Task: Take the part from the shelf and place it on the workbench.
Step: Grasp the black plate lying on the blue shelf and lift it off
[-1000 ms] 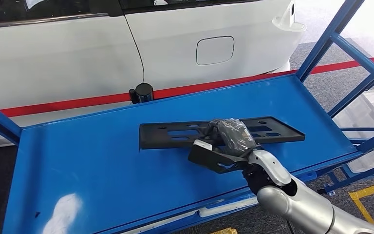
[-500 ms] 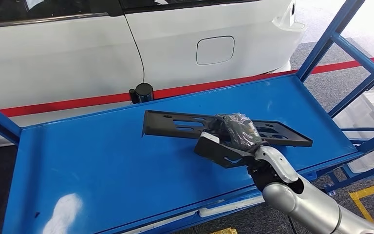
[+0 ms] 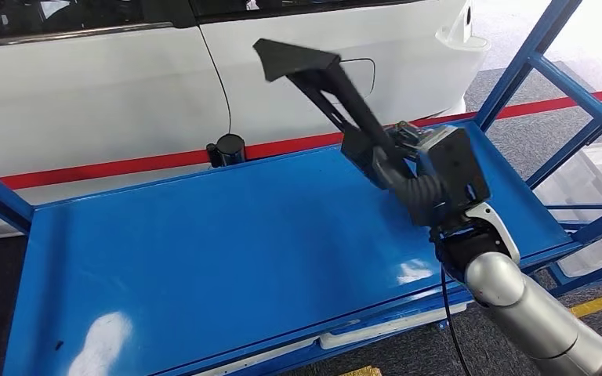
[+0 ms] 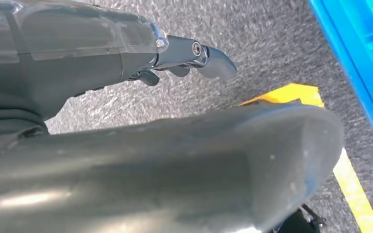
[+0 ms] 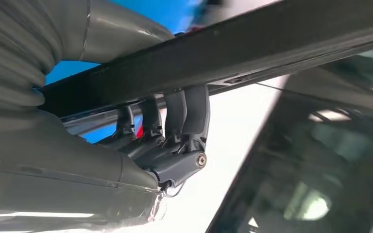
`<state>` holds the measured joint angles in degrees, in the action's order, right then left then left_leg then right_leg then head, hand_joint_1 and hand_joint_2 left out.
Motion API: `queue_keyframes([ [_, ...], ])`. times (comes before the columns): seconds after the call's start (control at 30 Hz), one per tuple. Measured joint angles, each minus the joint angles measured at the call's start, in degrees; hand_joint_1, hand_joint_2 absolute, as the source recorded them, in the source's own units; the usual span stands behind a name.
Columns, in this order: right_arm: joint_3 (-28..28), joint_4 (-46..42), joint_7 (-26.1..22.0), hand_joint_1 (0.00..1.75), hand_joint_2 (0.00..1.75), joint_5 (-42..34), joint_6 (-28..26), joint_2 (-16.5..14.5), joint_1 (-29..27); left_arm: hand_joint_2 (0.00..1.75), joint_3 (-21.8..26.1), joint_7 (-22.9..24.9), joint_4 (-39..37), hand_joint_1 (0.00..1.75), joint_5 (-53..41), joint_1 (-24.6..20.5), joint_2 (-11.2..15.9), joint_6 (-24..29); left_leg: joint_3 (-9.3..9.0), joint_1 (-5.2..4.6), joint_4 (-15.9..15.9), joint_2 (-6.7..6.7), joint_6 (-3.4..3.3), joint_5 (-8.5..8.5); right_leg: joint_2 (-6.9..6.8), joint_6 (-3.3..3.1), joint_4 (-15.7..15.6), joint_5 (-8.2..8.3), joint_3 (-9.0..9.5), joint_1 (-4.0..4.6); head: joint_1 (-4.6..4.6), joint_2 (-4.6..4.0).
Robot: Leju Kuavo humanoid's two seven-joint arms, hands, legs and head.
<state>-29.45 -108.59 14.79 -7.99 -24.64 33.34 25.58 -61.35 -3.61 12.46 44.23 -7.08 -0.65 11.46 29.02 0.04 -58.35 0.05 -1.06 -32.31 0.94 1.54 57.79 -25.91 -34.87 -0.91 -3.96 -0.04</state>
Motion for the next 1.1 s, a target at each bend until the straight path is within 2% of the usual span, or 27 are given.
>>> queue_keyframes([
  [0.1, 3.00, -2.01, -1.80, 1.75, 1.75, -5.42, -3.34, -0.01, 1.03, 0.00, -0.31, -0.53, 0.00, 0.00, -0.55, 0.00, 0.04, 0.75, 0.03, -0.03, 0.00, -0.07, 0.00, 0.00, -0.04, 0.00, 0.02, 0.00, -0.01, -0.01, 0.03, 0.00],
  [0.27, 6.21, -4.45, -2.46, 1.75, 1.75, -8.97, -6.03, 0.00, 3.76, 0.00, -0.85, -1.43, 0.00, 0.00, -1.36, 0.00, 0.08, 1.82, 0.05, -0.02, 0.01, -0.05, 0.00, 0.00, -0.04, 0.00, 0.05, -0.01, -0.03, -0.01, 0.06, 0.00],
  [0.43, 8.02, -5.31, -1.30, 1.75, 1.75, -14.20, -8.94, 0.26, 10.62, 0.00, -1.57, -3.03, 0.00, 0.00, -2.02, -0.14, 0.16, 2.59, 0.04, -0.03, 0.01, 0.05, 0.00, 0.00, -0.02, 0.00, 0.06, -0.01, -0.06, -0.02, 0.07, 0.00],
  [0.5, 8.66, -5.63, -0.99, 1.75, 1.75, -15.89, -10.75, 0.34, 13.60, 0.00, -1.72, -5.07, 0.00, 0.00, -1.81, -0.21, 0.17, 2.93, 0.01, -0.04, 0.00, 0.03, 0.00, 0.00, -0.02, 0.00, 0.06, -0.01, -0.06, -0.02, 0.05, 0.00],
  [0.63, 10.55, -7.25, -1.88, 1.75, 1.75, -18.94, -14.11, 0.69, 17.29, 0.00, -1.64, -12.03, 0.00, 0.00, 1.54, -0.31, 0.08, 2.76, -0.01, -0.04, 0.00, -0.05, 0.00, 0.00, -0.04, 0.00, 0.06, -0.01, -0.06, -0.03, 0.05, 0.00],
  [0.8, 13.35, -9.88, -3.71, 1.75, 1.75, -16.97, -14.33, 0.31, 18.86, 0.00, -1.15, -15.13, 0.00, 0.00, 5.13, -0.59, -0.10, -1.38, 0.02, -0.04, 0.00, -0.12, 0.00, 0.00, -0.07, 0.04, 0.06, -0.05, -0.05, -0.03, 0.02, 0.00],
  [1.03, 14.87, -11.73, -3.75, 1.75, 1.75, -16.08, -14.33, -0.42, 19.13, 0.00, -0.54, -15.67, 0.00, 0.00, 5.58, -0.97, -0.31, -1.91, 0.06, -0.04, 0.01, -0.11, 0.00, -0.01, -0.07, 0.05, 0.05, -0.06, -0.05, -0.03, 0.03, 0.00],
  [1.1, 15.12, -11.99, -3.77, 1.75, 1.75, -15.98, -14.33, -0.58, 19.14, 0.87, -0.44, -15.75, 0.00, 0.00, 5.58, -0.99, -0.33, -2.00, 0.06, -0.04, 0.01, -0.11, 0.00, -0.01, -0.07, 0.05, 0.05, -0.06, -0.05, -0.03, 0.04, 0.00],
])
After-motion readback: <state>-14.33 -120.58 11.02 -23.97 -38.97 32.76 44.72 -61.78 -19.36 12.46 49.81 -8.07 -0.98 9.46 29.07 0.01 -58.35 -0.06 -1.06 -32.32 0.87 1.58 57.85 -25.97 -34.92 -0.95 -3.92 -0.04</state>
